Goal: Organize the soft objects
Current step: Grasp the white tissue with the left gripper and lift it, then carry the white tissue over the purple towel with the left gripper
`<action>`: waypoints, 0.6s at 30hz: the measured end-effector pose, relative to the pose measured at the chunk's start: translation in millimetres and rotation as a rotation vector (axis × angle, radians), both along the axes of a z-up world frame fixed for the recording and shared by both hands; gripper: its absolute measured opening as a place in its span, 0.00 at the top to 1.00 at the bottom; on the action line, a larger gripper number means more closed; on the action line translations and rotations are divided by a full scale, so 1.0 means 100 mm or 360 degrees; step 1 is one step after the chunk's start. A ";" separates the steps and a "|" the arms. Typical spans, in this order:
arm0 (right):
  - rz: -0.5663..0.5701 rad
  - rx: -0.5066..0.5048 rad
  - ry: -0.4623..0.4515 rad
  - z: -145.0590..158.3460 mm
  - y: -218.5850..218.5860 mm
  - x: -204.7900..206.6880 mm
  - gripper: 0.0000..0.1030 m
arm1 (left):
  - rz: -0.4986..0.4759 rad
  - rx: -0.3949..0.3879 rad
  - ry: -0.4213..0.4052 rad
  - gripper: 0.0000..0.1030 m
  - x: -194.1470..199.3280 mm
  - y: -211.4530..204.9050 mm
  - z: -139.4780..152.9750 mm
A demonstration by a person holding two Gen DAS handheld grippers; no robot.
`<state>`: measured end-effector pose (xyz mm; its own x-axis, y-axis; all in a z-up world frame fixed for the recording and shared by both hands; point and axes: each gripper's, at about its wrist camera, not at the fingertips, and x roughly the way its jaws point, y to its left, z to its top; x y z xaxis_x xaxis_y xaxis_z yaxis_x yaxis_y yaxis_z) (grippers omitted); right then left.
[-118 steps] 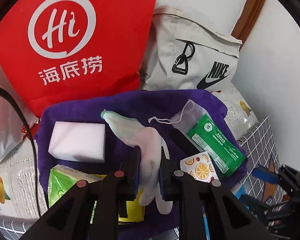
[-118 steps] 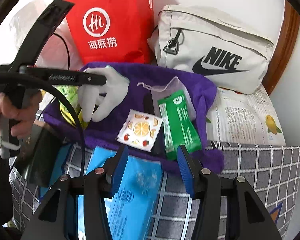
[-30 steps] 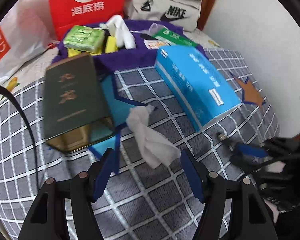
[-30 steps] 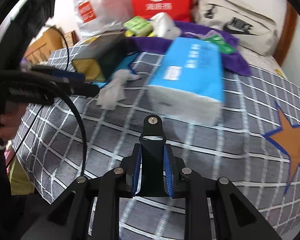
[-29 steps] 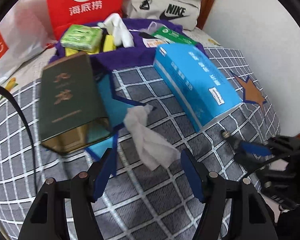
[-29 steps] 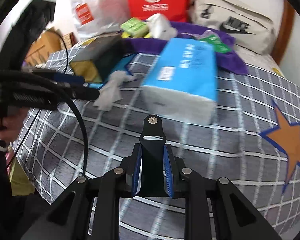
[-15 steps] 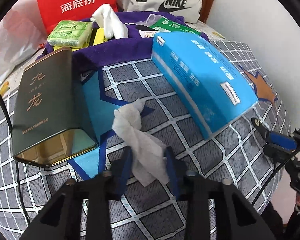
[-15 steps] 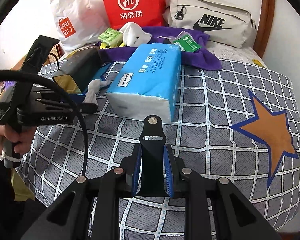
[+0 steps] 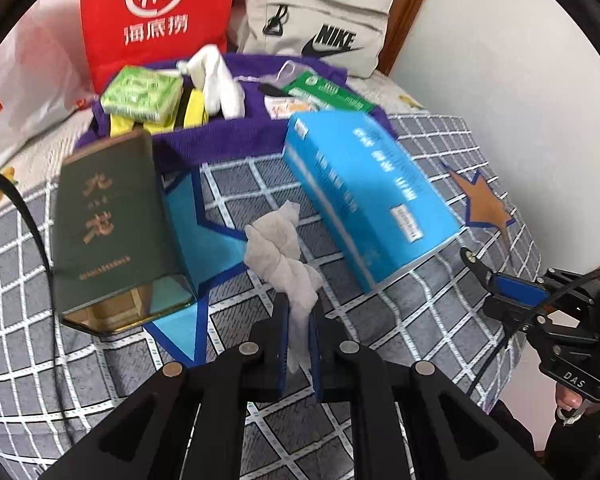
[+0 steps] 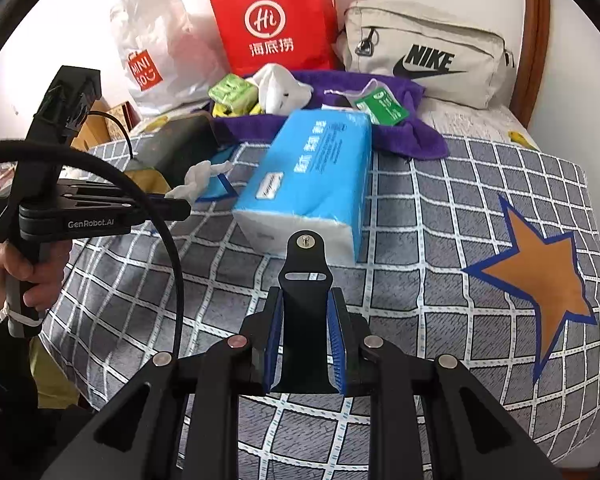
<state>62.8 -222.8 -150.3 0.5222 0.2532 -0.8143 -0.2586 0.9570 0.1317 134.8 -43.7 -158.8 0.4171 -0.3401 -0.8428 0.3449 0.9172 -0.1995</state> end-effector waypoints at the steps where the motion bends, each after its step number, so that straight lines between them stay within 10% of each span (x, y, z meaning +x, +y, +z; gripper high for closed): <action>1: 0.0005 0.0007 -0.0011 0.03 0.00 0.00 0.78 | 0.0000 -0.0003 -0.0018 0.91 -0.02 0.01 0.05; 18: 0.0040 0.0044 -0.0141 0.37 0.08 0.17 0.78 | 0.0063 0.0039 -0.0254 0.91 -0.10 0.18 0.57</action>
